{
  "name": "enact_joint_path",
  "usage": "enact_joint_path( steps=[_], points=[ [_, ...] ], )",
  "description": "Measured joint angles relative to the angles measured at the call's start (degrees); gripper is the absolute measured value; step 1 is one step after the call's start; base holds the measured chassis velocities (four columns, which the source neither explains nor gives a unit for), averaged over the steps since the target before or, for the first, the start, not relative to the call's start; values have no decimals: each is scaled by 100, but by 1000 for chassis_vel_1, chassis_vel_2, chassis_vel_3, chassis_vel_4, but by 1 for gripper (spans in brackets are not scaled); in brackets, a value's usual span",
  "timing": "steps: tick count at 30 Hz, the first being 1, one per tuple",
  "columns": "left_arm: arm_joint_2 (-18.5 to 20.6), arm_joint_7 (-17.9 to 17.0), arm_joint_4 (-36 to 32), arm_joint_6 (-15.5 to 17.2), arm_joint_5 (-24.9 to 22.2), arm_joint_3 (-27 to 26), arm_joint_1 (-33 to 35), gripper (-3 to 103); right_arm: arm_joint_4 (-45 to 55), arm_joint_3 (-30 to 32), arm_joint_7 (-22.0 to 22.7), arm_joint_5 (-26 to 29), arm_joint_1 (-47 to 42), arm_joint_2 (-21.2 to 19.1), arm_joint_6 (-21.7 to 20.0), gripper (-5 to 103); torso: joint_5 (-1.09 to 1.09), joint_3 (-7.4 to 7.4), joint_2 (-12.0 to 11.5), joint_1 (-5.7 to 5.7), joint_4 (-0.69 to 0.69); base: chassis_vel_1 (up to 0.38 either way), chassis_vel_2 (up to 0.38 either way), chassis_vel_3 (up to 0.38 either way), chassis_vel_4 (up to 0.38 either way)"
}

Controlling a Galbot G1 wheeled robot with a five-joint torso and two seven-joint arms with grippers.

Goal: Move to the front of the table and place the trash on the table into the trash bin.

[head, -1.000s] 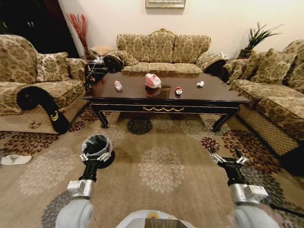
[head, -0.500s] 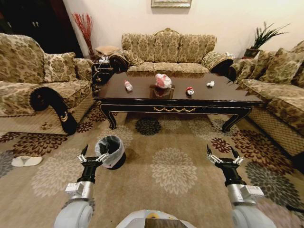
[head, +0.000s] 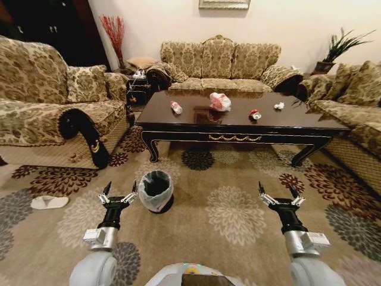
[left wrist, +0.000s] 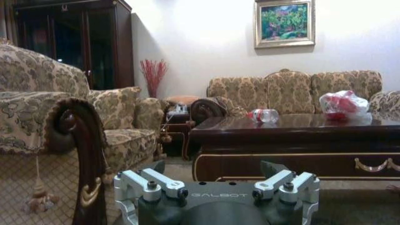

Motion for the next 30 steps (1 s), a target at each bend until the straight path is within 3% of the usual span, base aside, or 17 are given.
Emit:
enact_joint_path(
  steps=[12,22,25,28,29,30],
  points=[
    [-26,5,41,-15,-16,-10,2,100,-20,-5,-101,26,44,27,-10,100,2,0,0,-1,1,-36,38,29,-37],
    [16,36,128,50,-165,-11,-34,100,-5,-4,-82,-3,32,39,9,100,-1,0,0,0,1,-192,195,183,-189],
    [156,53,172,260,-415,-10,-85,100,-1,-18,-59,-8,31,37,16,100,1,1,0,1,1,-232,259,234,-262],
    [512,25,202,955,-953,-21,-265,100,-3,-10,-30,-7,44,22,33,100,0,3,-2,6,1,-173,171,177,-155],
    [512,25,202,955,-953,-21,-265,100,-3,-10,-30,-7,44,22,33,100,0,3,-2,6,1,-160,79,102,-126],
    [652,1,210,1296,-1111,-30,-353,100,-5,1,-21,-5,41,12,39,100,0,4,-2,7,2,-75,79,102,-68]
  ],
)
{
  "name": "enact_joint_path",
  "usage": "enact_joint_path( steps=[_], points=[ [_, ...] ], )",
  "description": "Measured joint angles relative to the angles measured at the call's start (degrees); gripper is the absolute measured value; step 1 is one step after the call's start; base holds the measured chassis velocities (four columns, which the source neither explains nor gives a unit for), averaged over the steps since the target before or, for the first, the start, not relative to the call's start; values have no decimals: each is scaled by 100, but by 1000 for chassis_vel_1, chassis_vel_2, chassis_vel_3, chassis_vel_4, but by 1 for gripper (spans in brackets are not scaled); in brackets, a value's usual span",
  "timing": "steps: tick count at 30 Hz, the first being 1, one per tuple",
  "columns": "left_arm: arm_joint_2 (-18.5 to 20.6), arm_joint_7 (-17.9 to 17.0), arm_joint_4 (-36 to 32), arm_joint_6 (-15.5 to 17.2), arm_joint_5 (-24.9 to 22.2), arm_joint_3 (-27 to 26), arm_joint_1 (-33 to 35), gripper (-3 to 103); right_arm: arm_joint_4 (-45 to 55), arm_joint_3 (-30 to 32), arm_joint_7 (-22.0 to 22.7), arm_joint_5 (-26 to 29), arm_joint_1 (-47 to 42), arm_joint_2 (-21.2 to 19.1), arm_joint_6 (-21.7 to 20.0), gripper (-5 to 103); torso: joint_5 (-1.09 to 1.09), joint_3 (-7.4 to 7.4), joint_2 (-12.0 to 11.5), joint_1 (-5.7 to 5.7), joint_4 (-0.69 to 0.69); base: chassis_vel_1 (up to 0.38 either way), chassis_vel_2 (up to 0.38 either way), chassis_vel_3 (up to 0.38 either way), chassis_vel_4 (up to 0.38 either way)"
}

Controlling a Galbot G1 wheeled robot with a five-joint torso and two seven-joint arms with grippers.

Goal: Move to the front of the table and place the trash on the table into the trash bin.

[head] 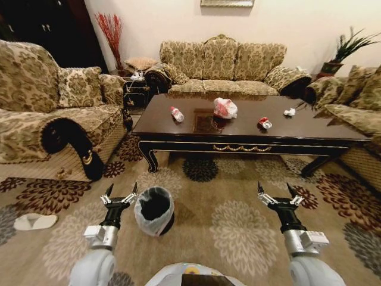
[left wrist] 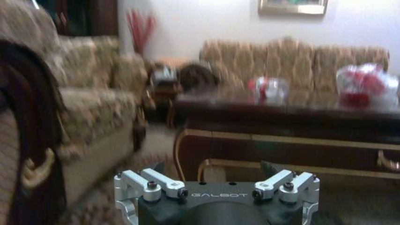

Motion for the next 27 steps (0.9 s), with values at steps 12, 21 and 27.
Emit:
enact_joint_path(
  steps=[12,21,27],
  points=[
    [892,-2,1191,1057,-236,242,-728,100,-150,97,120,47,-94,-36,231,100,0,-4,1,-8,0,17,-20,-22,6],
    [1551,-254,1623,2049,-807,900,-1252,100,-402,83,273,46,-103,29,348,100,1,-4,1,-7,-1,0,0,0,0],
    [1633,-427,1795,2462,-839,1254,-1412,100,-591,82,278,7,-118,92,446,100,0,-3,1,-7,-1,0,0,0,0]
  ],
)
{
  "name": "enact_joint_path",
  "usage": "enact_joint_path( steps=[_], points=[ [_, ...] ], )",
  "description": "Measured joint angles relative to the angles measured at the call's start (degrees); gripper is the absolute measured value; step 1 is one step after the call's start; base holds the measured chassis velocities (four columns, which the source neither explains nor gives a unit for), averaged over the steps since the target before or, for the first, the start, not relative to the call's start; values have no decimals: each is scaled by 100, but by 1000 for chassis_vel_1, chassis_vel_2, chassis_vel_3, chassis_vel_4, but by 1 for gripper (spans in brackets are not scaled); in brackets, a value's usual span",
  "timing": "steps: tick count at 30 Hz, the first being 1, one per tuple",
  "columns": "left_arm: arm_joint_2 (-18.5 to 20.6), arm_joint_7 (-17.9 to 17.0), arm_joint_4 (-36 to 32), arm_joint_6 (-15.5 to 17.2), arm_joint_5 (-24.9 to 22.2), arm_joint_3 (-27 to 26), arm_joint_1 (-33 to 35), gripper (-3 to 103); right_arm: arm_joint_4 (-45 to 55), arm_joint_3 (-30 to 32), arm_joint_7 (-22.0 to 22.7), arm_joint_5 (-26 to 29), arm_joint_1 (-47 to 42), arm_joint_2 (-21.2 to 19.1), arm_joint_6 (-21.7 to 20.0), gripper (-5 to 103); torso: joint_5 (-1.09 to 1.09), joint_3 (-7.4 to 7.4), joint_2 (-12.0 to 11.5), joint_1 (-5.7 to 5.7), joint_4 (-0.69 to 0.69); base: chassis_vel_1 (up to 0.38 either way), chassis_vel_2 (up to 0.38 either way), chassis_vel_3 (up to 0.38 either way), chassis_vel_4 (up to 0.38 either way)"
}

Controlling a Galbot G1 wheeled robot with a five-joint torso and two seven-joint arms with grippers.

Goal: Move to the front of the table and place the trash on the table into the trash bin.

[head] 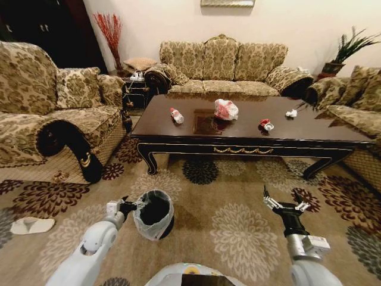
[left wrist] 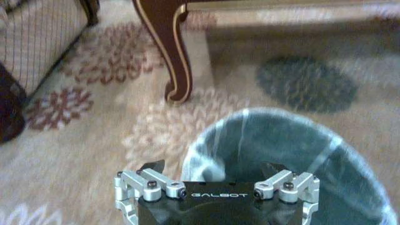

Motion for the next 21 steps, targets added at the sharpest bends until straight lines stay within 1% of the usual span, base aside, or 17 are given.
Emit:
enact_joint_path(
  steps=[2,7,15,16,17,20,21],
  points=[
    [90,-237,133,128,-69,185,-93,100,-70,1,5,-66,-17,35,66,100,0,0,0,0,0,0,0,0,0],
    [191,-304,263,359,-150,328,-271,100,-169,5,11,-152,-48,53,139,100,1,0,0,0,0,0,0,0,0],
    [241,-307,607,378,-230,515,-487,100,-179,-6,30,-222,-22,83,127,100,0,0,0,0,0,0,0,0,0],
    [241,-310,627,378,-240,519,-504,103,-178,-6,33,-229,-14,83,121,100,1,0,0,0,0,0,0,0,0],
    [240,-327,637,379,-261,524,-520,101,-178,-6,36,-236,-5,82,115,100,1,0,0,0,0,0,0,0,0],
    [238,-416,647,398,-345,544,-552,100,-179,-8,45,-245,8,81,109,100,1,0,0,0,0,0,0,0,0],
    [235,-447,661,412,-388,557,-570,96,-180,-12,46,-254,10,85,107,100,1,0,0,0,0,0,0,0,0]
  ],
)
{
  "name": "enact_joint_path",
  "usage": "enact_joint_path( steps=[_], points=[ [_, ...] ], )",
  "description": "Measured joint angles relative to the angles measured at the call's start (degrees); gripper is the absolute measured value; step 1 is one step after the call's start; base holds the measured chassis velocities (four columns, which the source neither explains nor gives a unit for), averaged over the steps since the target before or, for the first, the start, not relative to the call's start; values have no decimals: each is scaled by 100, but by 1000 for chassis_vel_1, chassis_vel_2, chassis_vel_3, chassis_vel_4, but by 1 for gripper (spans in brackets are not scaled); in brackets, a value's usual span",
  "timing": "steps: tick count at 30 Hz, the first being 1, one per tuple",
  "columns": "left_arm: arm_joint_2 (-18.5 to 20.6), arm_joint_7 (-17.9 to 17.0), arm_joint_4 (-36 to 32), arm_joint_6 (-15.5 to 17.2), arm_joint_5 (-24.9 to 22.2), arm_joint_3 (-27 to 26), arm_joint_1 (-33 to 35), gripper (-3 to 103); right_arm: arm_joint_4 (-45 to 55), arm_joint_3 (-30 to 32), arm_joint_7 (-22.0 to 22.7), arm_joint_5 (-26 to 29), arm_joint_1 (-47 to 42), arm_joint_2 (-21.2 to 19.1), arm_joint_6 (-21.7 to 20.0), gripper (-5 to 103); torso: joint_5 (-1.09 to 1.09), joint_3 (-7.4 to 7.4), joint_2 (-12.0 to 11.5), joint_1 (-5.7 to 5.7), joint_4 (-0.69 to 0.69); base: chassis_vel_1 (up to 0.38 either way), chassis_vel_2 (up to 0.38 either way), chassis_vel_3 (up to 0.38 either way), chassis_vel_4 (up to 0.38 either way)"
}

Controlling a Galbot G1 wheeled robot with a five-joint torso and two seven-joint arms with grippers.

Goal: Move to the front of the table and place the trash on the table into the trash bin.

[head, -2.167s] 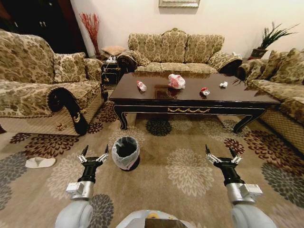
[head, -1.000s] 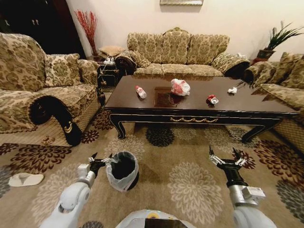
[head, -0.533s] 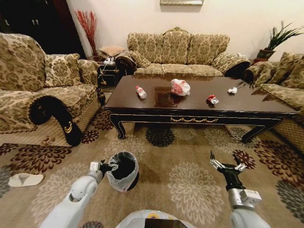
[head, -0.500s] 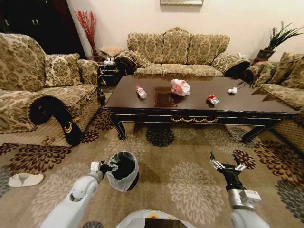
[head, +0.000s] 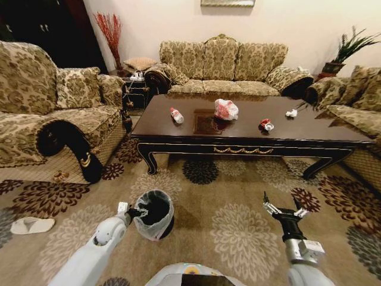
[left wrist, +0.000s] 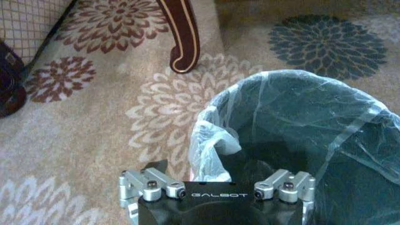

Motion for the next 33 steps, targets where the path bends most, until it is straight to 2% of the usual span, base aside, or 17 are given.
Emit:
enact_joint_path(
  steps=[1,2,4,5,7,8,10,11,14,15,17,18,23,28,33],
  points=[
    [-6,-21,33,8,-30,21,-26,91,-1,-6,1,-20,3,12,0,100,0,0,0,0,0,0,0,0,0],
    [-6,-21,33,8,-30,21,-26,91,-1,-6,1,-20,3,12,0,100,0,0,0,0,0,0,0,0,0],
    [-19,-30,101,7,-47,66,-79,80,-1,-9,3,-64,9,39,0,100,0,0,0,0,0,0,0,0,0],
    [-19,-30,101,7,-47,66,-79,80,-1,-9,3,-64,9,39,0,100,0,0,0,0,0,0,0,0,0],
    [-60,-30,153,-2,-56,95,-134,70,-7,18,10,-124,13,51,13,100,0,0,0,0,0,0,0,0,0],
    [-60,-30,153,-2,-56,95,-134,70,-7,18,10,-124,13,51,13,100,0,0,0,0,0,0,0,0,0],
    [-84,-29,215,-19,-56,104,-145,58,-7,50,32,-126,15,47,16,100,0,0,0,0,0,0,0,0,0],
    [-84,-29,215,-19,-56,104,-145,58,-7,50,32,-126,15,47,16,100,0,0,0,0,0,0,0,0,0],
    [-100,-19,230,-47,-51,104,-117,42,-7,67,48,-125,36,52,18,100,0,0,0,0,0,0,0,0,0],
    [-100,-19,230,-47,-51,104,-117,42,-7,67,48,-125,36,52,18,100,0,0,0,0,0,0,0,0,0],
    [-101,-19,223,-60,-46,93,-100,31,-7,67,51,-130,54,75,21,100,2,0,0,0,1,0,0,0,0],
    [-101,-19,223,-60,-46,93,-100,31,-7,67,51,-130,54,75,21,100,2,0,0,0,1,0,0,0,0],
    [-121,-18,209,-82,-41,95,-98,11,2,65,53,-144,58,106,38,100,1,0,0,0,1,0,0,0,0],
    [-186,-8,161,-95,-41,96,-63,2,2,107,80,-141,45,108,72,100,-2,0,0,0,-2,0,0,0,0],
    [-279,-46,-177,-112,-33,-93,93,2,-2,115,89,-95,39,95,75,100,-2,0,0,0,-1,0,0,0,0]
  ],
)
